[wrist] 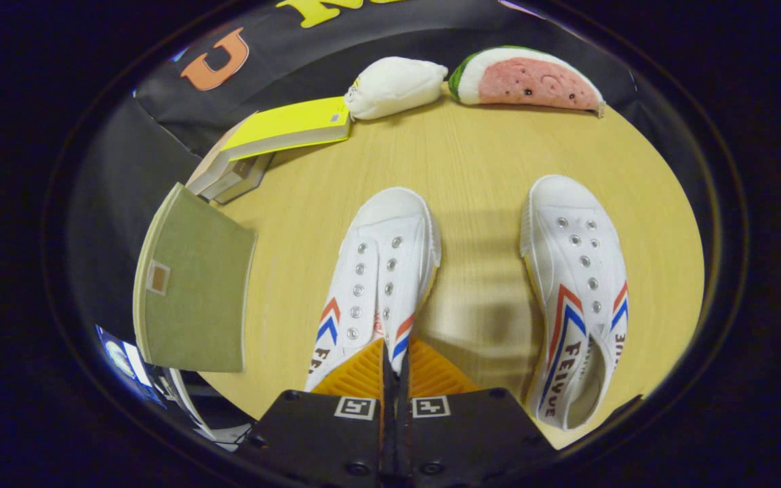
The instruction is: Open the storage box then place both shoes into the box .Put the left shoe in first, then the right shoe, with the right side of both shoes facing outward in a uniform manner.
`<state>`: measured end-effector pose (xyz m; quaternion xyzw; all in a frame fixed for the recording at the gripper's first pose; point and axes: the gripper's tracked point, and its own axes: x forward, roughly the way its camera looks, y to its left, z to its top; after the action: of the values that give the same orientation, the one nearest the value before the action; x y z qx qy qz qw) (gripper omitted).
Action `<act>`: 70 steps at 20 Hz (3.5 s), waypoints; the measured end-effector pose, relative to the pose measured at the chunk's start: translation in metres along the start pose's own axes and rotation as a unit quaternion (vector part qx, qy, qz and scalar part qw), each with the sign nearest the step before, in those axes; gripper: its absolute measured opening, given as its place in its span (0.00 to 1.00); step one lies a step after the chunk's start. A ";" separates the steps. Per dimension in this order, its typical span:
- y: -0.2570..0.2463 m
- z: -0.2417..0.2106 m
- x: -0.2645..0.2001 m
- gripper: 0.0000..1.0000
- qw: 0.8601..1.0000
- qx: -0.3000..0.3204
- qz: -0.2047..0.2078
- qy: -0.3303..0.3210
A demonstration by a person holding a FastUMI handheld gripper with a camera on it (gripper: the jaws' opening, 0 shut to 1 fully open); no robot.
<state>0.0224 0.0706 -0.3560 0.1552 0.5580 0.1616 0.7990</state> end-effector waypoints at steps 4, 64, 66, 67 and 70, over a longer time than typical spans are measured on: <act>0.035 0.004 -0.034 0.06 0.999 0.023 0.020 -0.023; 0.336 0.021 -0.048 0.90 0.975 -0.143 0.047 -0.166; 0.313 0.032 -0.073 0.90 0.968 -0.152 0.035 -0.195; 0.298 0.038 -0.085 0.90 0.965 -0.155 0.028 -0.208; 0.248 0.049 -0.120 0.90 0.958 -0.157 0.005 -0.239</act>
<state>0.0081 0.2391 -0.1328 0.0649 0.3171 0.2093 0.9227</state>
